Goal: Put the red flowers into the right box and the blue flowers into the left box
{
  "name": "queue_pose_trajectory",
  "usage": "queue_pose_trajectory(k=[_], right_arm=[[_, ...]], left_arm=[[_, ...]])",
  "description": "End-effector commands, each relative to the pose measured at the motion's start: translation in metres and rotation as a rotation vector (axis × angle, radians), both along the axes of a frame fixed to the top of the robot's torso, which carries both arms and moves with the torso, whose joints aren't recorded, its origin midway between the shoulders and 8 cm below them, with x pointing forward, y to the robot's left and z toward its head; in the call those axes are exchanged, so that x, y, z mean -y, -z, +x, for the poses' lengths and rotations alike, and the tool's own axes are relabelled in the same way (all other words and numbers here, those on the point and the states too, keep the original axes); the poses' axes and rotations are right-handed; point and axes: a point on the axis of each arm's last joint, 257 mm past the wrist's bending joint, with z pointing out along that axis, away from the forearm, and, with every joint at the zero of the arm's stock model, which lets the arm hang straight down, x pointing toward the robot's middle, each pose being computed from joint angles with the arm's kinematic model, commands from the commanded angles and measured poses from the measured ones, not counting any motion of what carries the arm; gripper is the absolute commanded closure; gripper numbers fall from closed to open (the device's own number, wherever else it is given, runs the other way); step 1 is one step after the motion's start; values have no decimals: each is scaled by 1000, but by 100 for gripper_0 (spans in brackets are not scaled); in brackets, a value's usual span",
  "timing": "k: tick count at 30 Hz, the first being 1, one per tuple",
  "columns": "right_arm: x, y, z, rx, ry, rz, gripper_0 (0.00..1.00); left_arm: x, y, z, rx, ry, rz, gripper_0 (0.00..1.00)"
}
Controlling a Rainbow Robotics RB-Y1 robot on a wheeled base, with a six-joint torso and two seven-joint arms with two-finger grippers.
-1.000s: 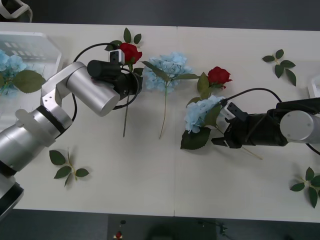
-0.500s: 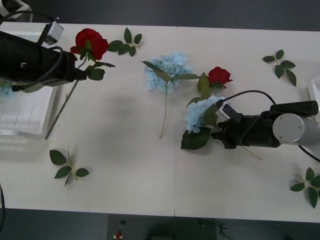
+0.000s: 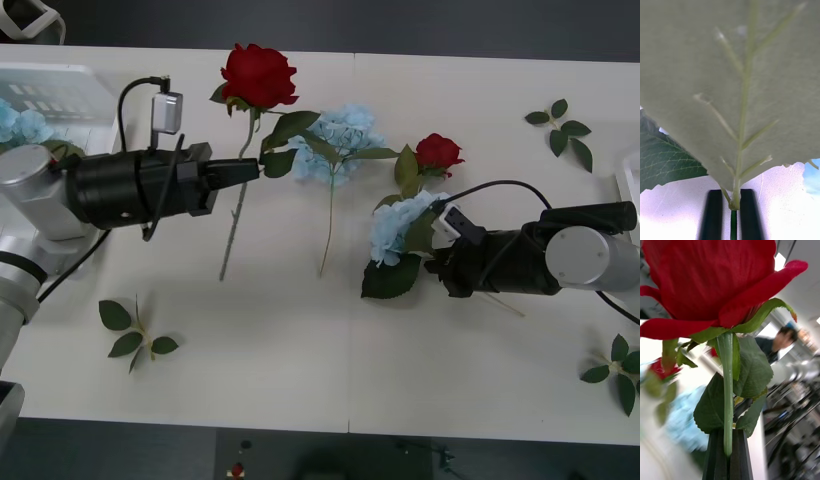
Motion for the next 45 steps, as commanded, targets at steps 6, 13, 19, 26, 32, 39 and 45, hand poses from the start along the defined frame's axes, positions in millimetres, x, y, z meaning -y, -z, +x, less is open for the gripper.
queue_pose_trajectory(k=[6, 13, 19, 26, 32, 39, 45], right_arm=[[-9, -12, 7, 40, -16, 13, 0], [23, -35, 12, -1, 79, 92, 0], [68, -87, 1, -64, 176, 211, 0], [48, -146, -68, -162, 65, 394, 0], [-6, -175, -100, -187, -54, 582, 0], [-62, -181, -91, -185, -97, 754, 0], [-94, -181, -80, -161, -127, 791, 0]], left_arm=[[59, -67, -17, -209, 102, -367, 100], [80, -85, -9, -197, 55, -381, 100], [86, -89, -7, -187, 37, -372, 100], [90, -90, -10, -173, 41, -358, 100], [93, -92, -12, -163, 44, -354, 100], [109, -88, -20, -90, 53, -272, 100], [127, -76, -24, -24, 62, -183, 100]])
